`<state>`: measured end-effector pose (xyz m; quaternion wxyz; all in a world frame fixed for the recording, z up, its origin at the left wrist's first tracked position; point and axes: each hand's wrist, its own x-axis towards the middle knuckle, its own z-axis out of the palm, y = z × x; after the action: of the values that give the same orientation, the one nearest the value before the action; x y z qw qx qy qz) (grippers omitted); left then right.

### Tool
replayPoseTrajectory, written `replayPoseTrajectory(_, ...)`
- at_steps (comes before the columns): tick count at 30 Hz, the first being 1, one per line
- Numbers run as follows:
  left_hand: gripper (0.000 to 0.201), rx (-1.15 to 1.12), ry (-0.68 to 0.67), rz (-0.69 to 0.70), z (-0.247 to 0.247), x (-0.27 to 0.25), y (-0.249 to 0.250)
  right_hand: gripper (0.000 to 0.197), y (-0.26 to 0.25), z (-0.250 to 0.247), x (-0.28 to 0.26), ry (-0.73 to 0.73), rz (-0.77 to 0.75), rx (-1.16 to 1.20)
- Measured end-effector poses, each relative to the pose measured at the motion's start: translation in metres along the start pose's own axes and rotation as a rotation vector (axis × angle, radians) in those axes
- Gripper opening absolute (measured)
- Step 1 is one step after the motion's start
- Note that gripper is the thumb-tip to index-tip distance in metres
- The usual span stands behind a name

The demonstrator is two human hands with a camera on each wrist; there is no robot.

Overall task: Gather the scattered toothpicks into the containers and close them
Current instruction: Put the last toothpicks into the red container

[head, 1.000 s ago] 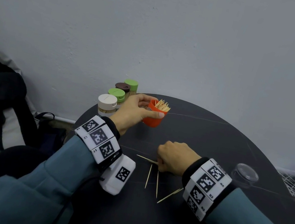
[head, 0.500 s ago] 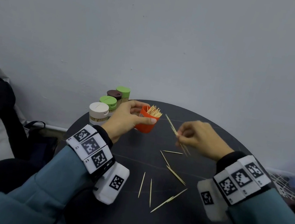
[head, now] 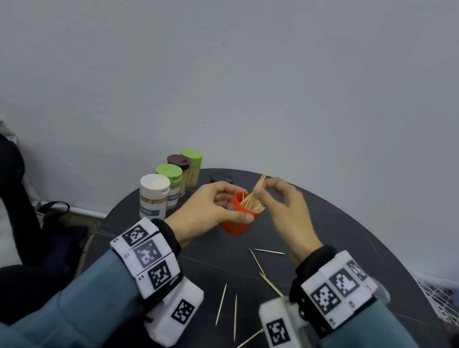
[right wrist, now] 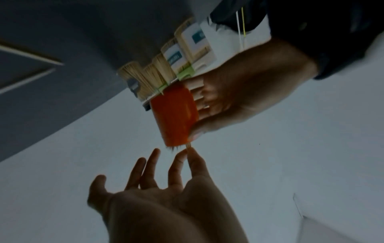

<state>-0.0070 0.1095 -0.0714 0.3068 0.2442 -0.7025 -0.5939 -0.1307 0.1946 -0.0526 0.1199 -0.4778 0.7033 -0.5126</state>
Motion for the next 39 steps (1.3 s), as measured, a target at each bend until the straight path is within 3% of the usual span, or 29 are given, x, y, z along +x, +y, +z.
replayPoseTrajectory(2, 0.049, 0.005, 0.003, 0.012, -0.002, 0.000, 0.001, 0.033, 0.007, 0.002, -0.005, 0.014, 0.027, -0.010)
replayPoseTrajectory(6, 0.050, 0.036, -0.014, 0.014, -0.001, 0.000, 0.001, 0.007, 0.004, -0.002, -0.012, 0.070, -0.004, -0.053)
replayPoseTrajectory(13, 0.051, 0.052, -0.037, 0.002, 0.001, -0.002, 0.003, 0.003, -0.003, -0.010, -0.007, 0.116, -0.003, 0.022)
replayPoseTrajectory(16, 0.050, 0.057, -0.053, 0.003, 0.001, -0.003, 0.005, 0.021, -0.007, -0.013, -0.003, 0.048, -0.065, 0.079)
replayPoseTrajectory(22, 0.054, 0.056, -0.052, -0.019, 0.000, -0.005, 0.005, 0.035, -0.009, -0.010, -0.002, -0.325, -0.107, -0.114)
replayPoseTrajectory(27, 0.052, 0.022, 0.010, -0.038, -0.001, -0.003, 0.004, 0.036, -0.004, -0.017, -0.007, -0.332, -0.124, -0.061)
replayPoseTrajectory(30, 0.048, 0.021, 0.031, -0.041, -0.001, -0.002, 0.005, 0.036, 0.001, -0.026, -0.003, -0.237, -0.072, -0.067)
replayPoseTrajectory(32, 0.049, 0.020, 0.042, -0.040, -0.002, -0.002, 0.005, 0.035, 0.008, -0.033, 0.003, -0.233, -0.020, -0.206)
replayPoseTrajectory(36, 0.048, 0.022, 0.040, -0.041, -0.002, -0.002, 0.005, 0.050, 0.027, -0.032, 0.009, -0.650, 0.172, -0.797)
replayPoseTrajectory(39, 0.050, 0.030, 0.028, -0.049, -0.003, -0.002, 0.005, 0.044, 0.034, -0.026, 0.008, -0.788, 0.222, -1.069)
